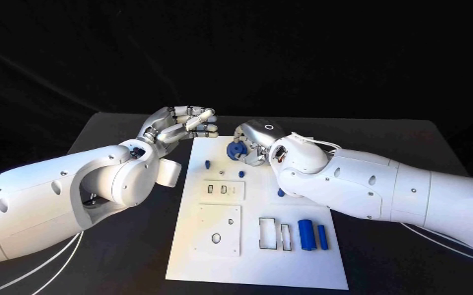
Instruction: Assemble the parts on the task board
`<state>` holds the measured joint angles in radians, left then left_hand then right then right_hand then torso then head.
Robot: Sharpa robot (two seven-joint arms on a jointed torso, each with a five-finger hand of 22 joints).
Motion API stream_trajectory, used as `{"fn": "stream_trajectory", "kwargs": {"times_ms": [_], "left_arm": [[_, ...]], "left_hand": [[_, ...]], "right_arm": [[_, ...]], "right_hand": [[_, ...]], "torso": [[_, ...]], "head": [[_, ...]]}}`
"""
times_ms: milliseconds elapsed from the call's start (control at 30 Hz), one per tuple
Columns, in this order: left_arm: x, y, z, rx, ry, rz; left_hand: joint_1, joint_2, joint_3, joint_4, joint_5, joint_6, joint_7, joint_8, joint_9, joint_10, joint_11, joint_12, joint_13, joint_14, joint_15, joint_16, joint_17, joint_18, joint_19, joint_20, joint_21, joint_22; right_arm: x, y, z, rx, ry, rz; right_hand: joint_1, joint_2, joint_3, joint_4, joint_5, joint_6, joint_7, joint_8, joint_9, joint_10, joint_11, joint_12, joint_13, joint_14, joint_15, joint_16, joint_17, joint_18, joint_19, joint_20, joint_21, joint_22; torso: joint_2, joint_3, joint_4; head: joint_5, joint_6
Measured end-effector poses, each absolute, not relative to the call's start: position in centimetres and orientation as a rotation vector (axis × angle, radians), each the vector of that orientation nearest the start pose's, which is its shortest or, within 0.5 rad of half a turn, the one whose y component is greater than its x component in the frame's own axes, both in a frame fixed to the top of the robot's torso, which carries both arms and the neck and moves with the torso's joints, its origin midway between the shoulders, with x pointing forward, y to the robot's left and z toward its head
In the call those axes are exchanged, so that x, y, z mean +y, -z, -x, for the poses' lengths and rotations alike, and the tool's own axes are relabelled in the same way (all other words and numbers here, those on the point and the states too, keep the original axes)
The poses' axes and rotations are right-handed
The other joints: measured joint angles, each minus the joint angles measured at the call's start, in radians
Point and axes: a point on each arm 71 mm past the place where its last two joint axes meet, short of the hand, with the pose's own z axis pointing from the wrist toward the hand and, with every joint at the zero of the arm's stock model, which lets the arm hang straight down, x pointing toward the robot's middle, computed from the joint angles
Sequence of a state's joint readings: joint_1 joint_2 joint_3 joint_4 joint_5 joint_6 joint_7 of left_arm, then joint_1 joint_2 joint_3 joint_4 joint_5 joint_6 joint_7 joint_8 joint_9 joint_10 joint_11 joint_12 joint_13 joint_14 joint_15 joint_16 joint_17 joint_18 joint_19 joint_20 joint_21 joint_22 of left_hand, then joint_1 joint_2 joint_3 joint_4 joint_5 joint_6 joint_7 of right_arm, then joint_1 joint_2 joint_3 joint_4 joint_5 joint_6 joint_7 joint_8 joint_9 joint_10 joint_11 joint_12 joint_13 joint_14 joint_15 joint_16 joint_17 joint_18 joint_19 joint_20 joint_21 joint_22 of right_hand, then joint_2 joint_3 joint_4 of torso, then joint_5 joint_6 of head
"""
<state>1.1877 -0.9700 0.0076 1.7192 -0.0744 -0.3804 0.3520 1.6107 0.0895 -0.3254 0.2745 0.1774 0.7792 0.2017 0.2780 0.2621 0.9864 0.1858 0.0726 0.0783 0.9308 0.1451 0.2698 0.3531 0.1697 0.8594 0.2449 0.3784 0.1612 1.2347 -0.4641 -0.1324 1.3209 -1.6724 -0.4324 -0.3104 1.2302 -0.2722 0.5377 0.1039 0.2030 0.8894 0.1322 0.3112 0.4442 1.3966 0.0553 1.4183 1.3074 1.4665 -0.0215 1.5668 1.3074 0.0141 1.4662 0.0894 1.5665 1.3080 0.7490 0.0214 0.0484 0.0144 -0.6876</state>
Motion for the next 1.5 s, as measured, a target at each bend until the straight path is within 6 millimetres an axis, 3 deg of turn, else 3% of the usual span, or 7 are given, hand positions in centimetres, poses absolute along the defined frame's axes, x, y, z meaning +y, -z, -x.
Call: {"fn": "stream_trajectory", "kwargs": {"times_ms": [767,900,967,1033,1200,1367,1500], "left_arm": [[21.7,15.2,-45.6,1.424,1.536,1.060],[21.7,15.2,-45.6,1.424,1.536,1.061],[21.7,15.2,-45.6,1.424,1.535,1.061],[21.7,15.2,-45.6,1.424,1.535,1.061],[21.7,15.3,-45.6,1.424,1.534,1.062],[21.8,15.3,-45.6,1.424,1.533,1.062],[21.8,15.3,-45.6,1.424,1.532,1.062]], "left_hand": [[0.000,0.000,-0.003,-0.003,0.000,0.000,0.000,-0.004,0.003,0.000,0.000,0.000,0.000,0.000,0.000,-0.004,0.003,0.000,-0.004,-0.004,0.000,0.000],[0.000,0.000,-0.003,-0.003,0.000,0.000,0.000,-0.004,0.003,0.000,0.000,0.000,0.000,0.000,0.000,-0.004,0.003,0.000,-0.004,-0.004,0.000,0.000],[0.000,0.000,-0.003,-0.003,0.000,-0.004,-0.004,-0.004,0.004,0.000,0.000,0.000,0.000,0.000,0.000,-0.004,0.005,0.000,-0.004,-0.004,0.000,0.000],[0.000,0.000,-0.003,-0.003,0.000,-0.004,-0.004,-0.004,0.004,0.000,0.000,0.000,0.000,0.000,0.000,-0.004,0.005,0.000,-0.004,-0.004,0.000,0.000],[0.000,0.000,-0.003,-0.003,0.000,-0.004,-0.004,-0.004,0.004,0.000,0.000,0.000,0.000,0.000,0.000,-0.004,0.004,0.000,-0.004,-0.004,0.000,0.000],[0.000,0.000,-0.003,-0.003,0.000,-0.004,-0.004,-0.004,0.004,0.000,0.000,0.000,0.000,0.000,0.000,-0.004,0.004,0.000,-0.004,-0.004,0.000,0.000],[0.000,0.000,-0.003,-0.003,0.000,-0.004,-0.004,-0.004,0.004,0.000,0.000,0.000,0.000,0.000,0.000,-0.004,0.004,0.000,-0.004,-0.004,0.000,0.000]], "right_arm": [[-7.2,20.0,-50.0,1.552,-0.562,0.318],[-7.2,20.1,-50.0,1.554,-0.564,0.317],[-7.2,20.2,-49.9,1.556,-0.566,0.317],[-7.2,20.2,-49.9,1.556,-0.566,0.316],[-7.3,20.3,-50.0,1.569,-0.566,0.307],[-7.6,20.5,-50.1,1.598,-0.568,0.290],[-7.7,20.4,-50.2,1.613,-0.577,0.276]], "right_hand": [[-0.008,0.000,-0.016,0.004,-0.012,0.018,-0.007,-0.006,0.000,0.000,0.000,0.000,0.000,-0.004,0.004,0.000,0.000,0.000,0.000,0.000,0.000,0.000],[-0.020,0.001,-0.062,0.010,-0.059,-0.047,0.012,-0.053,-0.020,-0.025,0.011,-0.021,0.001,0.000,0.016,0.000,0.001,0.000,0.000,0.012,0.000,0.000],[-0.016,0.010,-0.118,0.022,-0.069,-0.083,0.025,-0.077,-0.035,-0.034,0.020,-0.023,0.001,0.000,0.026,0.000,0.001,0.000,0.000,0.022,0.000,0.000],[-0.005,0.022,-0.155,0.035,-0.069,-0.089,0.028,-0.081,-0.042,-0.036,0.021,-0.023,0.001,0.000,0.029,0.000,0.001,0.000,0.000,0.022,0.000,0.000],[-0.017,0.041,-0.197,0.076,-0.067,-0.074,0.025,-0.081,-0.047,-0.030,0.024,-0.023,0.001,0.000,0.029,0.000,0.001,0.000,0.000,0.022,0.000,0.000],[-0.058,0.051,-0.241,0.164,-0.030,-0.063,0.021,-0.075,-0.052,-0.026,0.020,-0.017,0.001,0.000,0.029,0.000,0.001,0.000,0.000,0.022,0.000,0.000],[-0.072,0.056,-0.250,0.182,-0.030,-0.046,0.018,-0.067,-0.054,-0.015,0.016,-0.009,0.001,0.000,0.029,0.000,0.001,0.000,0.000,0.022,0.000,0.000]], "torso": [[0.000,0.0004,-0.0012],[0.000,0.0006,-0.0012],[0.000,0.0006,-0.0011],[0.000,0.0006,-0.0008],[0.000,0.0000,-0.0001],[0.000,-0.0006,-0.0003],[0.000,-0.0005,-0.0003]], "head": [[0.006,-0.005],[0.005,-0.003],[0.004,-0.003],[0.003,-0.002],[0.002,-0.002],[0.003,-0.003],[0.003,-0.005]]}}
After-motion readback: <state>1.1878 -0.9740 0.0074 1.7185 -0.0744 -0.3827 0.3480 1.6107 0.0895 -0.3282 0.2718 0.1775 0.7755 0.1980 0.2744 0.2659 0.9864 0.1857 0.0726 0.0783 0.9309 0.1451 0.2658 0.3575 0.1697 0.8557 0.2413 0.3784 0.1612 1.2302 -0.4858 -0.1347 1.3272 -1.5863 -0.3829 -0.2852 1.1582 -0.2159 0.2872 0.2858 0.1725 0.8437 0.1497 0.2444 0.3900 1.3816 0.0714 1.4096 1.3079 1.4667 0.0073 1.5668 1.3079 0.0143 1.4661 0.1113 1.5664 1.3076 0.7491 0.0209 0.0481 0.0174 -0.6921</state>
